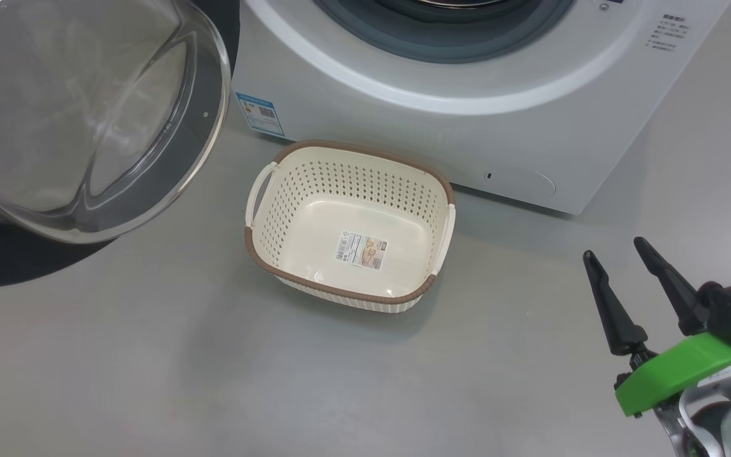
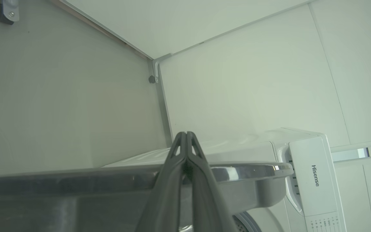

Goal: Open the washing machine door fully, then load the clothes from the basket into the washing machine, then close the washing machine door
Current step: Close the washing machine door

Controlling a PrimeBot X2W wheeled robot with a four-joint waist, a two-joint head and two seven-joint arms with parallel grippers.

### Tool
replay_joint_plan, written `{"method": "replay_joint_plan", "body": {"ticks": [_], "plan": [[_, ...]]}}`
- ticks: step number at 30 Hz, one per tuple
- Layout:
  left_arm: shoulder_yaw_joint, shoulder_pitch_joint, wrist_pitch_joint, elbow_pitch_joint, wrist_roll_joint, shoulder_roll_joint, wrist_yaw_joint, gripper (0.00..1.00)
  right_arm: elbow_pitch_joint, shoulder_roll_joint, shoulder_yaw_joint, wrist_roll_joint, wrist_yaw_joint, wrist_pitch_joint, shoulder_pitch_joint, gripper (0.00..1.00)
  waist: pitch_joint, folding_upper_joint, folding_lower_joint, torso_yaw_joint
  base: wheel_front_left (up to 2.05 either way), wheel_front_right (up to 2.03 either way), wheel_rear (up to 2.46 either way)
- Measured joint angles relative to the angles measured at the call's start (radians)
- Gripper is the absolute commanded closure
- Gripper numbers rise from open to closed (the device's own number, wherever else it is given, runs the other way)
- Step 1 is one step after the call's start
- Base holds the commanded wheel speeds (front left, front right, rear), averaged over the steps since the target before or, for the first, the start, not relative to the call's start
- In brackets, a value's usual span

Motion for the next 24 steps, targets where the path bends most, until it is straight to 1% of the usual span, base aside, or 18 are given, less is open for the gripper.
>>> {"method": "replay_joint_plan", "body": {"ticks": [5,7,10,22,24], "plan": [[-0.008,0.027,0.076,-0.03,-0.007,0.007,-0.02,1.0,-0.004,-0.001,-0.001,0.0,0.0,0.009,0.0,0.0,0.005,0.0,0.0,0.012,0.0,0.0,0.0],[-0.004,0.036,0.095,-0.044,-0.029,0.002,-0.035,1.0,-0.005,-0.001,-0.001,0.008,0.0,0.01,0.0,0.0,0.005,0.0,0.0,0.018,0.0,0.0,0.0],[-0.004,0.048,0.137,-0.063,-0.044,0.0,-0.044,1.0,-0.005,-0.001,-0.001,0.01,0.0,0.01,0.0,0.0,0.005,0.0,0.0,0.026,0.0,0.0,0.0],[0.019,0.093,0.24,-0.154,-0.137,-0.042,-0.044,1.0,-0.006,-0.001,0.002,0.018,0.0,0.01,-0.001,0.0,0.01,0.0,0.0,0.053,0.0,0.0,0.0],[0.019,0.102,0.261,-0.173,-0.138,-0.044,-0.044,1.0,-0.006,-0.001,0.002,0.022,0.0,0.013,-0.001,0.0,0.011,0.0,0.0,0.055,0.0,0.0,0.0]]}}
